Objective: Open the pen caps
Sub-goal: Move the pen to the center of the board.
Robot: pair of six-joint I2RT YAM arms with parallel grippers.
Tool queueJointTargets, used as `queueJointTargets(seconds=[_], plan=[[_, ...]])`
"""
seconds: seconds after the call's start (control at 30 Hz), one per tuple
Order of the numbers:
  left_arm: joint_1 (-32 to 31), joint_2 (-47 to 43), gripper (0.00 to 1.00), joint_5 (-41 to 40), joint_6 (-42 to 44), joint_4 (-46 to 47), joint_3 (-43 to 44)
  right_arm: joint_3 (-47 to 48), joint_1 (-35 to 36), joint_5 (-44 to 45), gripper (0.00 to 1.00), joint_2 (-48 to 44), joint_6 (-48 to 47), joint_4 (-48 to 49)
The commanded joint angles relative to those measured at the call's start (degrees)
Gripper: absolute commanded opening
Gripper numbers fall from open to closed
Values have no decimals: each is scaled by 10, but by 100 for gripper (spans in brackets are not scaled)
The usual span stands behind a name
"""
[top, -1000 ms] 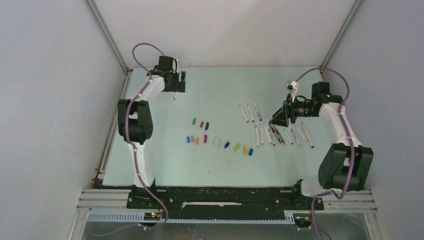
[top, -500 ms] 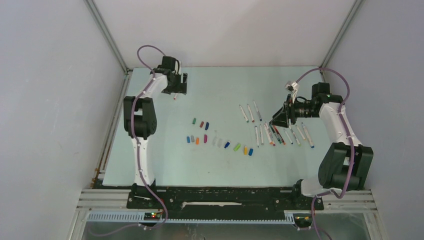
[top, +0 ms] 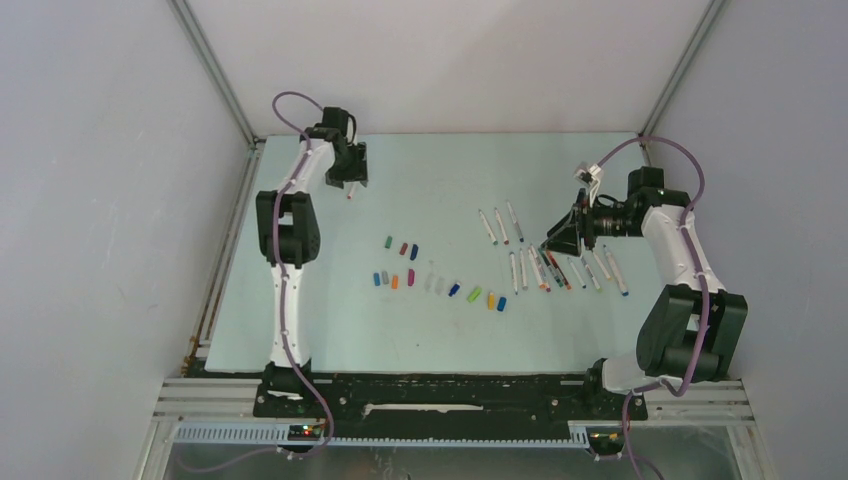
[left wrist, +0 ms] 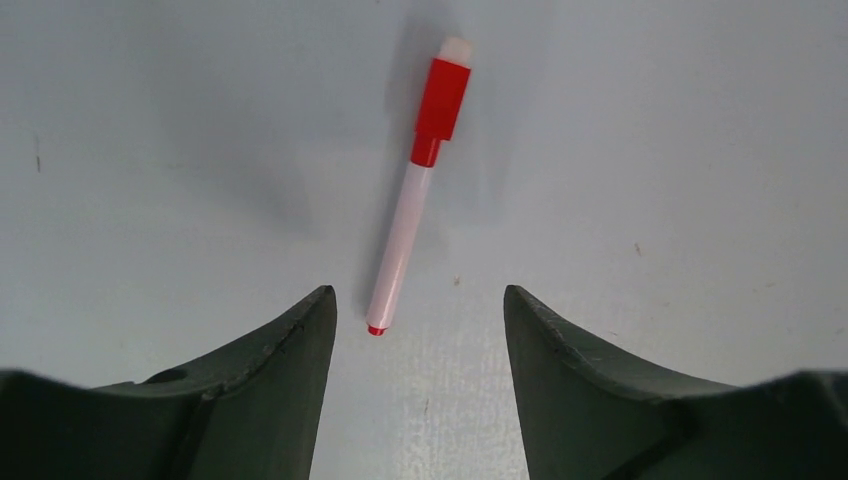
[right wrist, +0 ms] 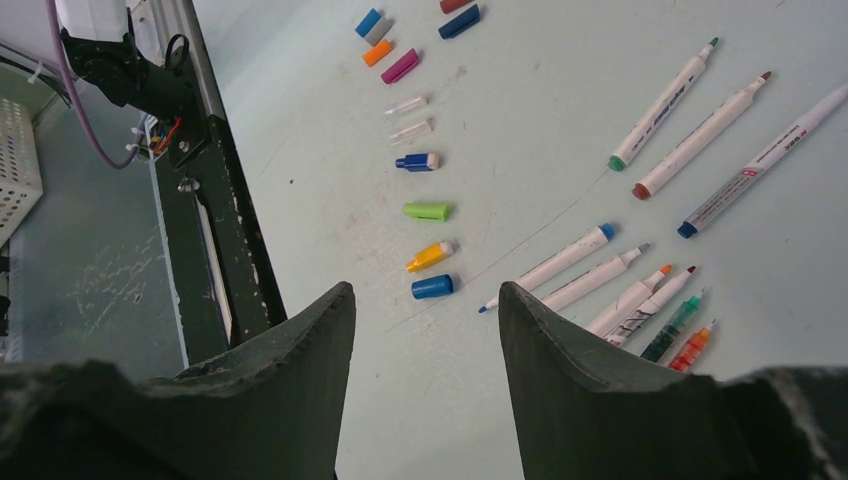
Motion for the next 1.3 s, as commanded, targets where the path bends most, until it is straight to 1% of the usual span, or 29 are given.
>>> queueJointTargets(seconds=[0.0,0.13,0.37,0.47,0.67,0.77,0.9,1.0,1.07,1.17,1.27], plan=[[20,9,64,2,-33,-28,55,4,-3,-22,57,-8,-17,-8],[24,22,61,20,-43,-36,69,4,-4,-23,57,-9,-17,-9],[26,42,57,55,-78,-25,69,4,-12,-28,57,-10,-19,-12],[25,48,53,50,-84,-28,77,4,-16,-33,57,-9,-21,-15],[26,54,50,41,-96,-41,79,4,-20,-37,57,-8,-23,-16],[25,59,44,45,-99,-52,82,4,-21,-38,57,-9,-23,-17],[26,63,32,49,-94,-70,83,4,-25,-40,57,-11,-23,-18],[24,62,24,47,-80,-87,78,4,-28,-43,57,-13,-24,-18],[22,54,21,42,-67,-93,66,4,-30,-44,57,-14,-23,-19],[18,30,18,28,-47,-95,36,4,-32,-47,57,-16,-24,-20],[12,-11,16,5,-29,-91,-24,4,-35,-51,57,-18,-28,-24]])
